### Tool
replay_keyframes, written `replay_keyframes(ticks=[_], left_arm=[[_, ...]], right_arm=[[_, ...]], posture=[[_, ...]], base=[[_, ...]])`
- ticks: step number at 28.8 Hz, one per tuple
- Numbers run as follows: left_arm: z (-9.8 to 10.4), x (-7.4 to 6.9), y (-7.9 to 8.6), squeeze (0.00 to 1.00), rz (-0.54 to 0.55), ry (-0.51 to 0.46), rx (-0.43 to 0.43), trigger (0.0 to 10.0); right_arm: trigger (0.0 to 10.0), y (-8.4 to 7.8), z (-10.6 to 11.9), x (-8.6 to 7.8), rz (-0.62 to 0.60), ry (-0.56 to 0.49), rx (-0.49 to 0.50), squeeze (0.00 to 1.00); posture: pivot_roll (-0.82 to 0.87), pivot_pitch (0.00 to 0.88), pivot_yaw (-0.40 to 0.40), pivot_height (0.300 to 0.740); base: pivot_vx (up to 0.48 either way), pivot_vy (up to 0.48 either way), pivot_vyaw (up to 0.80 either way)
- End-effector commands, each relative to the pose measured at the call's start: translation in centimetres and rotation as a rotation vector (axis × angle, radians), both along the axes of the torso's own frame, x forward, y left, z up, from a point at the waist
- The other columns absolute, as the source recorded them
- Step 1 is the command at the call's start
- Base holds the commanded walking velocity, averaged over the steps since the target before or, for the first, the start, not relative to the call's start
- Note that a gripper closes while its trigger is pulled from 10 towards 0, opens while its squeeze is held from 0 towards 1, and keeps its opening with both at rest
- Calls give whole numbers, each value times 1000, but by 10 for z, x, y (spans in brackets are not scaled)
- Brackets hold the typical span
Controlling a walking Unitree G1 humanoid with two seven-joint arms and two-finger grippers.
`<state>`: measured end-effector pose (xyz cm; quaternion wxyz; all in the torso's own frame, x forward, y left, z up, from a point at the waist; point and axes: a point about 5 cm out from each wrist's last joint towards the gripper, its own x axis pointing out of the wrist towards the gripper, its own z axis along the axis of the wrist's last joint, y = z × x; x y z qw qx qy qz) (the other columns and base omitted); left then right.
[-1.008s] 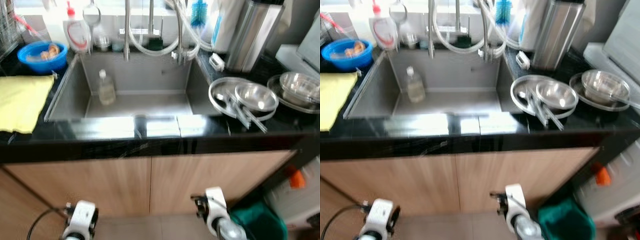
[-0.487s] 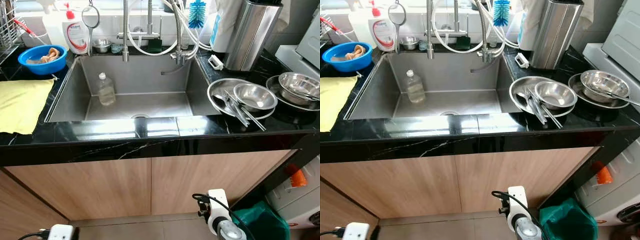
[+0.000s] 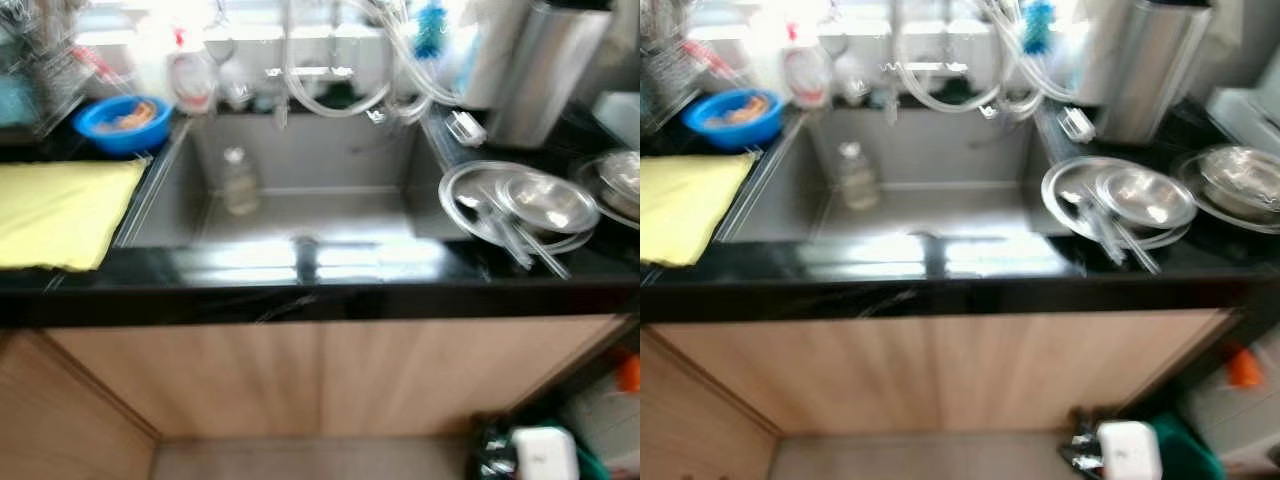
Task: Kitchen organization
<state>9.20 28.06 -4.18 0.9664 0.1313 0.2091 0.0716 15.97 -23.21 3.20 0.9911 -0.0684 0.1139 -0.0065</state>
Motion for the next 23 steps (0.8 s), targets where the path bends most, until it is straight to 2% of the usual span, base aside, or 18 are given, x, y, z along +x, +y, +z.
replay_keyframes(ticks=[1, 3, 5, 7, 9, 11, 13, 14, 16, 17, 21, 23], left_arm=[[4, 3, -5, 0, -15, -54, -9, 10000], [5, 0, -7, 0, -19, -66, -14, 10000], [10, -4, -11, 0, -27, -95, -10, 10000], [14, -4, -13, 0, -31, -115, -5, 10000], [33, 0, -17, 0, -13, -202, 20, 10000], [64, 13, -19, 0, 23, -306, 56, 10000], [88, 23, -20, 0, 51, -368, 75, 10000], [113, 35, -19, 0, 84, -436, 104, 10000], [121, 39, -19, 0, 93, -457, 111, 10000], [139, 48, -19, 0, 111, -509, 132, 10000], [173, 60, -30, 0, 137, -584, 169, 10000], [180, 62, -34, 0, 150, -587, 172, 10000]], right_arm=[[10000, 14, 11, 14, 53, -55, 35, 0], [10000, 18, 13, 15, 81, -46, 37, 0], [10000, 20, 21, 6, 79, -4, 38, 0], [10000, 20, 24, 3, 80, 8, 36, 0], [10000, 16, 33, 3, 75, -6, 19, 0], [10000, 13, 43, 11, 65, -42, 5, 0], [10000, 14, 49, 17, 67, -62, -5, 0], [10000, 15, 57, 24, 71, -90, -10, 0], [10000, 16, 60, 27, 72, -97, -11, 0], [10000, 19, 67, 33, 82, -112, -12, 0], [10000, 31, 79, 45, 114, -139, 1, 0], [10000, 32, 78, 48, 112, -140, 6, 0]], posture=[[-68, 0, -2, 740], [-66, 0, -3, 740], [-64, 0, -3, 740], [-64, 0, -3, 740], [-67, 0, -4, 740], [-63, 0, -8, 740], [-62, 0, -12, 740], [-53, 0, -19, 740], [-53, 0, -19, 740], [-46, 0, -22, 740], [-46, 0, -26, 740], [-42, 2, -30, 740]], base=[[0, 0, 0], [0, 0, 0], [0, 0, 0], [0, 0, 0], [0, 0, 0], [0, 0, 0], [0, 0, 0], [0, 0, 0], [0, 0, 0], [0, 0, 0], [0, 0, 0], [0, 0, 0]])
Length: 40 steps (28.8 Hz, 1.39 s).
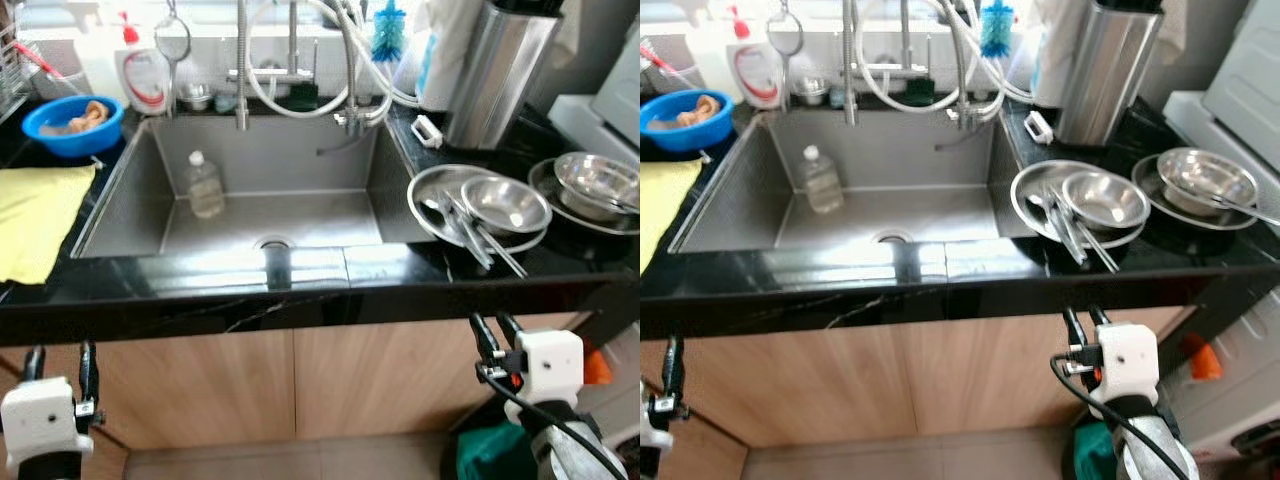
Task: Kitchen organization
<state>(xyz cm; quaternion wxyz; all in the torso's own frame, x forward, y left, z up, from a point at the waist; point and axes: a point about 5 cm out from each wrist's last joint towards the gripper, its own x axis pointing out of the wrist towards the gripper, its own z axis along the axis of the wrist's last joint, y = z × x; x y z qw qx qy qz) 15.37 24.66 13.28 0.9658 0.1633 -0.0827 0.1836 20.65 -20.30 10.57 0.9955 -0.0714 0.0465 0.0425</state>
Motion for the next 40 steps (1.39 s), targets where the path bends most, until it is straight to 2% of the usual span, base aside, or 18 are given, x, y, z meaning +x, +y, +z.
replay_keyframes(ticks=[1, 5, 6, 8, 9, 13, 14, 19, 21, 24, 25, 26, 27, 32, 36, 38, 39, 40], left_arm=[[8, 1, -1, 0, 32, 13, 8, 10000], [17, 12, -11, 0, 28, -4, 16, 10000], [21, 18, -14, 0, 27, -20, 11, 10000], [22, 21, -15, 0, 27, -28, 6, 10000], [25, 28, -19, 0, 22, -33, -1, 10000], [26, 46, -25, 0, -9, -35, -11, 10000], [26, 49, -26, 0, -19, -34, -8, 10000], [29, 59, -26, 0, -36, -52, 7, 10000], [31, 62, -25, 0, -35, -60, 15, 10000], [33, 68, -26, 0, -47, -75, 9, 10000], [31, 70, -29, 0, -64, -74, 11, 10000], [31, 70, -30, 0, -67, -73, 13, 10000], [30, 71, -31, 0, -73, -73, 12, 10000], [26, 76, -37, 0, -106, -74, -2, 10000], [18, 81, -39, 0, -137, -46, -6, 10000], [16, 82, -40, 0, -146, -42, -11, 10000], [15, 82, -40, 0, -147, -41, -18, 10000], [13, 83, -40, 0, -149, -37, -34, 10000]], right_arm=[[10000, 3, 5, 1, 5, -10, 2, 0], [10000, 2, 2, 9, -13, -13, 1, 0], [10000, 3, 1, 13, -14, -17, 12, 729], [10000, 4, 1, 14, -16, -19, 18, 729], [10000, 5, 0, 18, -27, -18, 41, 1000], [10000, 7, -6, 29, -76, -10, 131, 1000], [10000, 7, -7, 31, -80, -7, 143, 0], [10000, 11, -7, 41, -71, -19, 180, 0], [10000, 14, -5, 44, -63, -33, 196, 1000], [10000, 19, 0, 50, -45, -58, 204, 1000], [10000, 20, 1, 52, -33, -63, 186, 478], [10000, 20, 1, 52, -30, -64, 181, 478], [10000, 21, 1, 52, -27, -64, 176, 0], [10000, 22, 1, 51, -17, -71, 191, 0], [10000, 24, 1, 52, -15, -79, 193, 1000], [10000, 24, 1, 54, -18, -85, 187, 1000], [10000, 25, 2, 55, -19, -89, 179, 333], [10000, 25, 2, 55, -17, -89, 180, 0]], posture=[[-42, 2, -30, 740], [-50, 5, -32, 740], [-50, 5, -32, 740], [-50, 3, -35, 740], [-53, 0, -38, 740], [-58, 0, -40, 740], [-59, 0, -39, 740], [-61, 0, -44, 740], [-61, 0, -46, 740], [-61, 0, -46, 740], [-62, 1, -47, 740], [-62, 1, -47, 740], [-64, 0, -47, 740], [-71, 0, -47, 740], [-77, 0, -46, 740], [-77, 0, -46, 740], [-77, 0, -46, 740], [-80, 0, -46, 740]], base=[[0, 0, 0], [0, 0, 0], [0, 0, 0], [0, 0, 0], [0, 0, 0], [0, 0, 0], [0, 0, 0], [0, 0, 0], [0, 0, 0], [0, 0, 0], [0, 0, 0], [0, 0, 0], [0, 0, 0], [0, 0, 0], [0, 0, 0], [0, 0, 0], [0, 0, 0], [0, 0, 0]])
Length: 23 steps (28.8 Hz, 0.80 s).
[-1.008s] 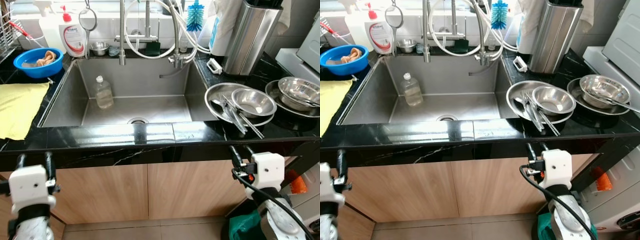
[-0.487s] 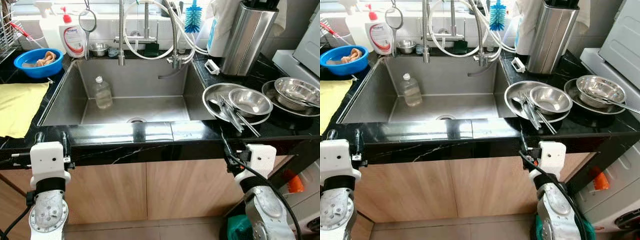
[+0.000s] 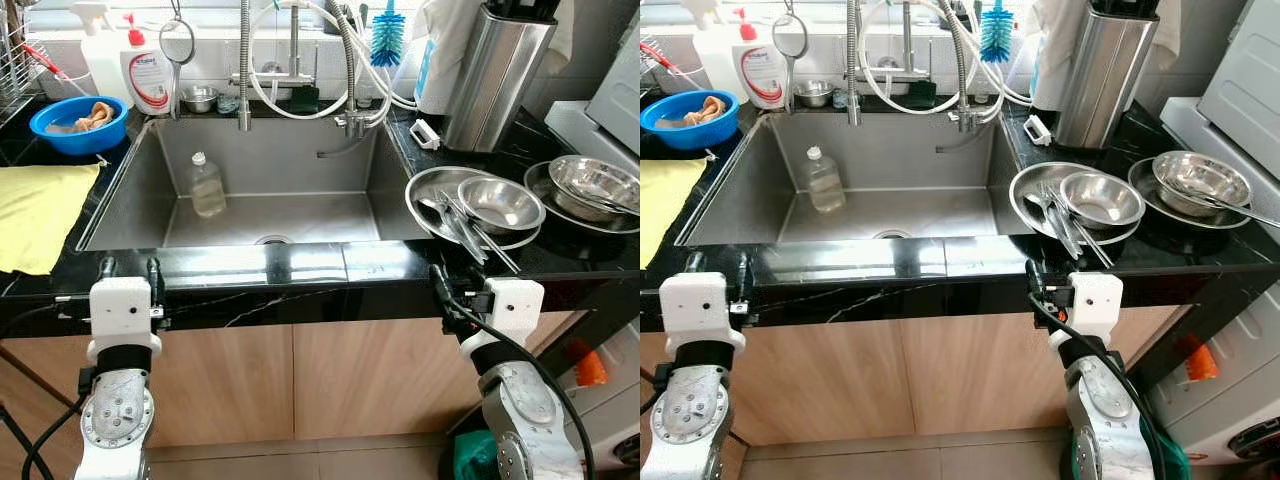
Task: Kitchen organization
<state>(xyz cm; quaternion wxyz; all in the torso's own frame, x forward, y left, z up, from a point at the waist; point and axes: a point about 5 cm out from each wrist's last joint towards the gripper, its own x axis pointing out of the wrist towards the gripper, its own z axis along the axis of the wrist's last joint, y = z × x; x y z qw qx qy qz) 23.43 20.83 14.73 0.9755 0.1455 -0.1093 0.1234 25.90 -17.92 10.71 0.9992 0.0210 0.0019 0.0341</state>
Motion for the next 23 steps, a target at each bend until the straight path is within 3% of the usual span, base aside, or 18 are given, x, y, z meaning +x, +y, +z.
replay_keyframes(ticks=[1, 15, 23], left_arm=[[-2, 2, -2, 0, -22, 2, -24, 10000], [-13, 1, 2, 0, -23, 19, -20, 10000], [-16, 0, 2, 0, -25, 28, -22, 10000]], right_arm=[[10000, 1, 1, 4, 1, -8, -13, 0], [10000, -1, 10, 19, 4, -57, -19, 0], [10000, -1, 5, 18, -9, -31, -26, 0]], posture=[[-78, 0, -47, 740], [-69, 0, -56, 740], [-69, 0, -57, 740]], base=[[0, 0, 0], [0, 0, 0], [0, 0, 0]])
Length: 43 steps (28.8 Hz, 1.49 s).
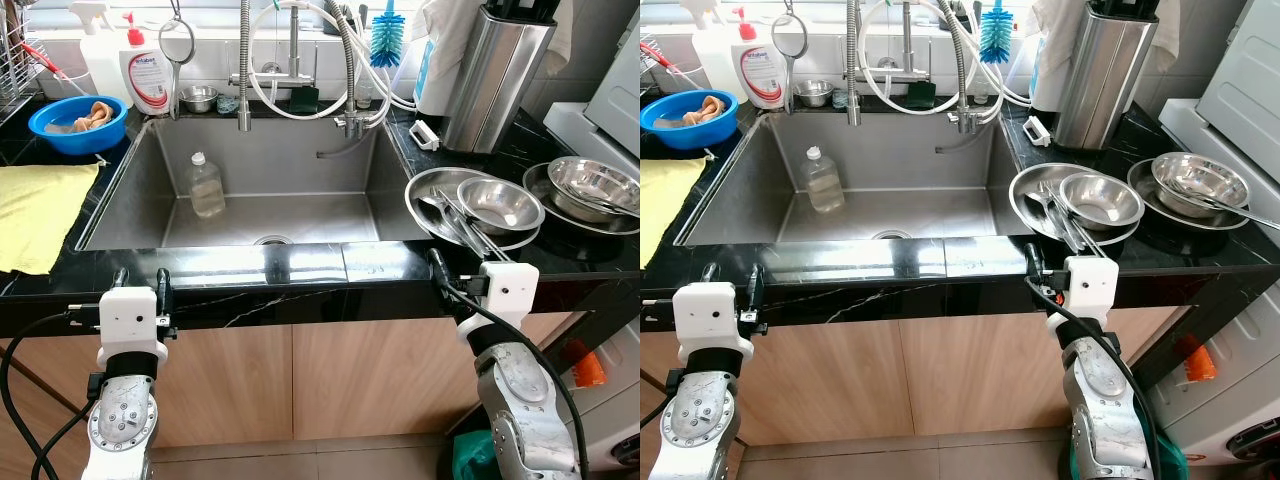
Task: Kitchen organization
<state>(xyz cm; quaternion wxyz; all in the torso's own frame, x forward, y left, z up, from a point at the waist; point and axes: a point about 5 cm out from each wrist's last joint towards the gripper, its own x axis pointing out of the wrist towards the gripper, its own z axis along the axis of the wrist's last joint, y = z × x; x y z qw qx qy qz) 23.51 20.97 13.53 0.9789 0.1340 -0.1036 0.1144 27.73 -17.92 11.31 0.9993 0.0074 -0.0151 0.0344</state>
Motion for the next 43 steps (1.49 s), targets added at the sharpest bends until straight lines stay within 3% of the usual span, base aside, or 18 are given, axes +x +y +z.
replay_keyframes(ticks=[1, 16, 25, 32, 33, 35, 36, 37, 38, 43], left_arm=[[-4, -1, 1, 0, -7, 17, 1, 10000], [-4, 0, -2, 0, -13, 18, -2, 10000], [-4, 0, -1, 0, -10, 18, 2, 10000], [-3, 0, -1, 0, -9, 19, 9, 10000], [-3, 0, -1, 0, -9, 19, 10, 10000], [-3, -1, -1, 0, -9, 19, 10, 10000], [-3, -1, -1, 0, -8, 19, 10, 10000], [-3, -1, -1, 0, -8, 19, 10, 10000], [-3, -1, -2, 0, -8, 19, 10, 10000], [-3, -1, -2, 0, -9, 19, 10, 10000]], right_arm=[[10000, 0, -3, 0, -6, 20, 0, 0], [10000, 3, -8, 2, 82, 57, 3, 0], [10000, -7, -3, 3, -25, 16, -29, 0], [10000, -7, -3, 4, -27, 15, -11, 0], [10000, -7, -3, 4, -26, 13, -9, 235], [10000, -7, -3, 4, -26, 12, -10, 235], [10000, -7, -3, 4, -28, 11, -16, 129], [10000, -7, -3, 4, -28, 11, -16, 129], [10000, -7, -3, 4, -29, 9, -18, 0], [10000, -7, -1, 4, -36, -3, -12, 0]], posture=[[-71, 0, -57, 740], [-70, 0, -57, 740], [-69, 0, -58, 740], [-68, 0, -58, 740], [-68, 0, -58, 740], [-68, 0, -58, 740], [-67, 0, -58, 740], [-67, 0, -58, 740], [-67, 0, -58, 740], [-68, 0, -58, 740]], base=[[0, 0, 0], [0, 0, 0], [0, 0, 0], [0, 0, 0], [0, 0, 0], [0, 0, 0], [0, 0, 0], [0, 0, 0], [0, 0, 0], [0, 0, 0]])
